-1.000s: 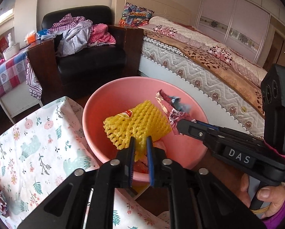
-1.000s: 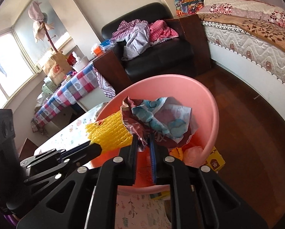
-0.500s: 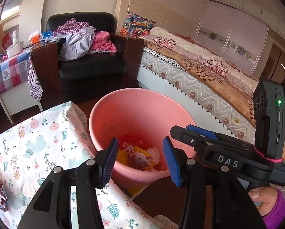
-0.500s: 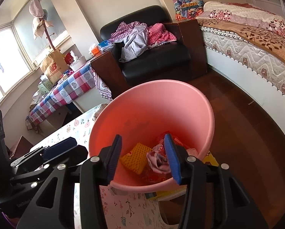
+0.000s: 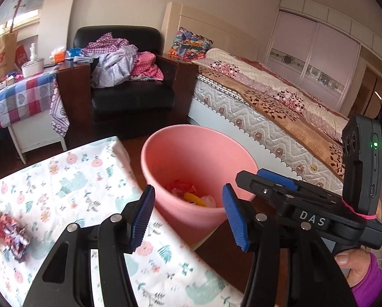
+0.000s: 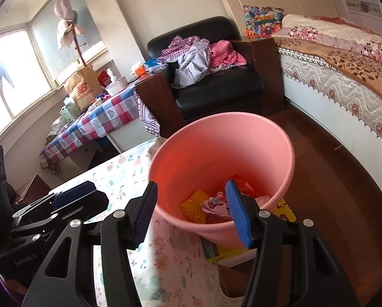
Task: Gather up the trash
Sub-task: 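Move both tools back over the table, then grasp the pink-and-white paper cup with the left tool, then grasp the crumpled red foil wrapper with the right tool and lift it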
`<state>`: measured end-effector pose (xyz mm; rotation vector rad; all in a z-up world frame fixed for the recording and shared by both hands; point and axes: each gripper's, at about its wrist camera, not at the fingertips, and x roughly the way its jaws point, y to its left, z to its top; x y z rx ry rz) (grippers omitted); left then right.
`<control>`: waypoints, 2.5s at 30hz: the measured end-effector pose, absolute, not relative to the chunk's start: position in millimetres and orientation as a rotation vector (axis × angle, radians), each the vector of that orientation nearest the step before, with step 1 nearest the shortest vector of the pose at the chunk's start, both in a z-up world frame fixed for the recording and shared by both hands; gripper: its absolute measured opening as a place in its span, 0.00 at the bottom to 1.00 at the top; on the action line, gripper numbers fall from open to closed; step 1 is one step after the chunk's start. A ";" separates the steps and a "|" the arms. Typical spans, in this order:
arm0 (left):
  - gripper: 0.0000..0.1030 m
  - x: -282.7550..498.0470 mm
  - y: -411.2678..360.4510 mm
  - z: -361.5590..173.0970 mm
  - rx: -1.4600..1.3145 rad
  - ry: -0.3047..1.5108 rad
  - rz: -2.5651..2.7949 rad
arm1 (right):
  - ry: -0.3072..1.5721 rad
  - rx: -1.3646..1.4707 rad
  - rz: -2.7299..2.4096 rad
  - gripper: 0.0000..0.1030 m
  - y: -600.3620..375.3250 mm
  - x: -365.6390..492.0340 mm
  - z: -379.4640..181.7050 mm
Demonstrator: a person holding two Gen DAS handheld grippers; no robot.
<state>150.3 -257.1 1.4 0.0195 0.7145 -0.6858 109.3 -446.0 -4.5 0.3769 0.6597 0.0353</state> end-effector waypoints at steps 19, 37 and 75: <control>0.52 104.7 -123.6 -11.9 -0.036 0.715 -0.460 | 0.675 0.240 0.206 0.55 -335.9 101.2 -2.7; 0.52 164.8 42.1 -40.3 -0.279 0.790 -0.047 | 0.766 0.185 0.376 0.55 -265.5 121.6 -24.5; 0.39 137.0 70.4 -57.9 -0.326 0.782 -0.061 | 0.983 0.161 0.616 0.34 -156.0 240.3 -65.6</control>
